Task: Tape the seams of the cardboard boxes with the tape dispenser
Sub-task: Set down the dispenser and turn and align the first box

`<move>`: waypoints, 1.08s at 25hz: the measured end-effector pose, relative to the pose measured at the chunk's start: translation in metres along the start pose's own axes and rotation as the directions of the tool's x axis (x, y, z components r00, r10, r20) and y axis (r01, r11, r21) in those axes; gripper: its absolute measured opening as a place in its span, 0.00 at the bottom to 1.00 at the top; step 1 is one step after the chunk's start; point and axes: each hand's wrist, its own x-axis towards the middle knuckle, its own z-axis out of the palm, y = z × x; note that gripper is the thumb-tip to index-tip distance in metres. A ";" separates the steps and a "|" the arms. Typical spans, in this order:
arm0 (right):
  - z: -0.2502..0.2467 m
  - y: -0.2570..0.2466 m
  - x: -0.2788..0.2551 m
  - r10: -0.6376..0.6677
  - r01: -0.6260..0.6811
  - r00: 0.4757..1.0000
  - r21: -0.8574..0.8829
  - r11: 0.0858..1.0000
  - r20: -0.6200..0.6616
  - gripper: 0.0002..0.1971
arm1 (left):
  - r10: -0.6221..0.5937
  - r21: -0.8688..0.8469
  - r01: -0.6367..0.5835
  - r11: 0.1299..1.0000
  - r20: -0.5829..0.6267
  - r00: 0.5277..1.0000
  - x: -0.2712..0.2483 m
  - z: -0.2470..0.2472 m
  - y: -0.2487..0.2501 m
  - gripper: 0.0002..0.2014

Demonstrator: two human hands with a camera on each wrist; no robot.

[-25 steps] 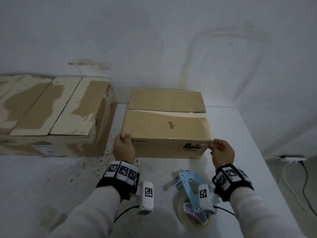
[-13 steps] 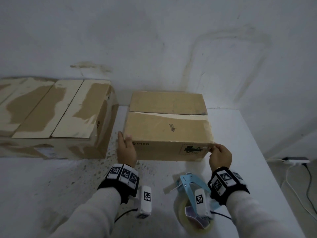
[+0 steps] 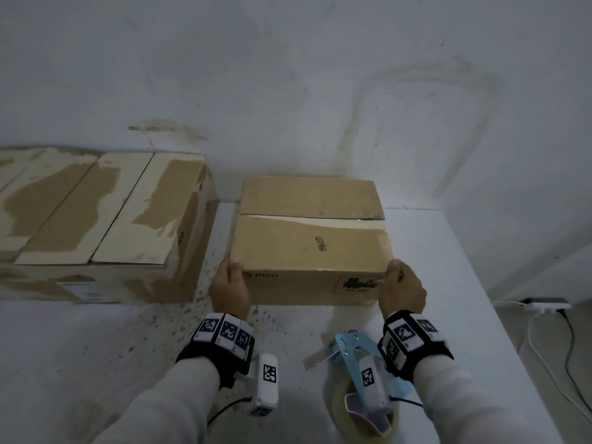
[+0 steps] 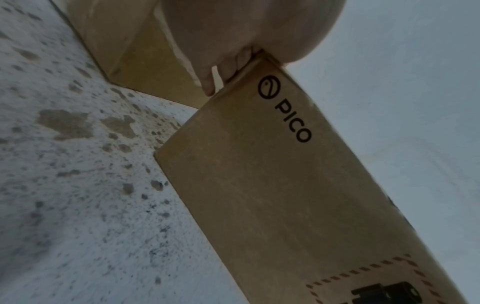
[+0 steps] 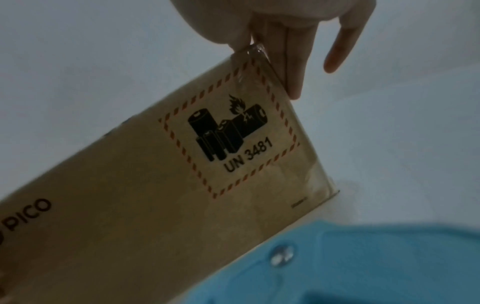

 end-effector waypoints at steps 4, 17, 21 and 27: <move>-0.011 0.001 0.009 -0.049 0.062 0.995 -0.145 0.987 0.092 0.20 | -0.018 0.025 0.016 1.000 0.082 0.996 0.014 -0.010 -0.003 0.19; 0.082 -0.101 0.008 -0.405 0.888 0.427 -0.288 0.359 0.808 0.34 | 0.089 0.566 -0.781 0.262 0.792 0.604 0.070 0.043 0.055 0.38; 0.064 -0.078 0.031 -0.388 0.837 0.517 -0.356 0.415 0.763 0.45 | 0.118 0.570 -0.790 0.226 0.789 0.603 0.073 0.043 0.045 0.38; 0.015 -0.042 0.070 -0.332 0.669 0.710 -0.448 0.594 0.621 0.40 | 0.122 0.714 -0.592 0.374 0.595 0.795 0.068 0.039 0.044 0.43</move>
